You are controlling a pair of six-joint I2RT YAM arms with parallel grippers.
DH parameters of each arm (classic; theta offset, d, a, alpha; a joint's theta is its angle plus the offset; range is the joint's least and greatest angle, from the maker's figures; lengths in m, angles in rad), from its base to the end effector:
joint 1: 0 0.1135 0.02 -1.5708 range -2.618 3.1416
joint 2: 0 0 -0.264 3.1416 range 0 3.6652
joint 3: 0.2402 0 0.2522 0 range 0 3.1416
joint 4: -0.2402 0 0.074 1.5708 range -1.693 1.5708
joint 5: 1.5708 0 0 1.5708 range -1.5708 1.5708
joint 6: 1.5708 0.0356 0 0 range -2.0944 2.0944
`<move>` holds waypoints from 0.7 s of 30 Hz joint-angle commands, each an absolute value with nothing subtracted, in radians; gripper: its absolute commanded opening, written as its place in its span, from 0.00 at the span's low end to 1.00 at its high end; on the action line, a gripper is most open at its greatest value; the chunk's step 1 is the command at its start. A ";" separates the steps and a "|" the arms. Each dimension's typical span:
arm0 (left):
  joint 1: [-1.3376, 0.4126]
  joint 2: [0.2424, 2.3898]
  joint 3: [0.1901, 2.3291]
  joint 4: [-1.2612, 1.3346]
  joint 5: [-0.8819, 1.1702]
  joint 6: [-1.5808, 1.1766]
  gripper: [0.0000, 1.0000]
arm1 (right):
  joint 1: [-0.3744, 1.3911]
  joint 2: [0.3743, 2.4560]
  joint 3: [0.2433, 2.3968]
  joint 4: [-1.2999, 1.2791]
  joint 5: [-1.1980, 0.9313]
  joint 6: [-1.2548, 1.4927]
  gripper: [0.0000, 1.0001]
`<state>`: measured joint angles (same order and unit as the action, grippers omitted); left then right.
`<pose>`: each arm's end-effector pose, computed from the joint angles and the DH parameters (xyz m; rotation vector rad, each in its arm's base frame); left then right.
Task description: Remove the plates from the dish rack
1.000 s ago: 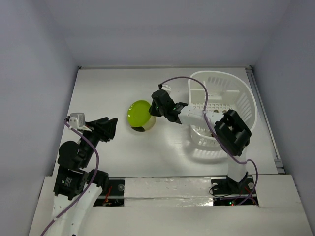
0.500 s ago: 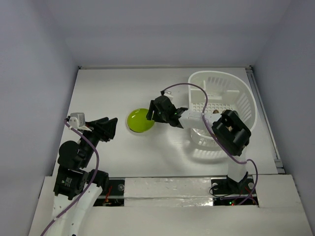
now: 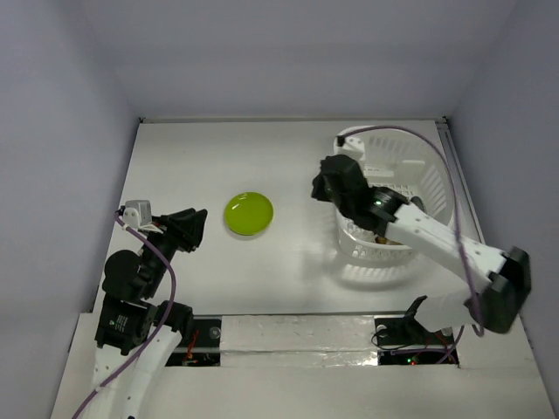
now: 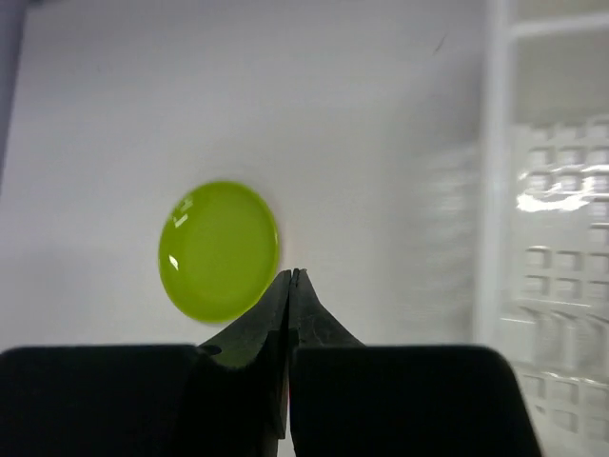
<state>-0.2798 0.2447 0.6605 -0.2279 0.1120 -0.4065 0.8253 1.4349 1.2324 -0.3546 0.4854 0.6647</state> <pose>0.0673 -0.0235 0.3517 0.0061 1.4147 -0.6482 0.2332 0.2281 0.3288 0.1172 2.0785 0.4010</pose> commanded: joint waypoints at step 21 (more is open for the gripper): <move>-0.304 0.203 0.663 -0.195 0.098 -0.410 0.15 | 0.503 1.334 1.220 -1.032 0.683 0.546 0.48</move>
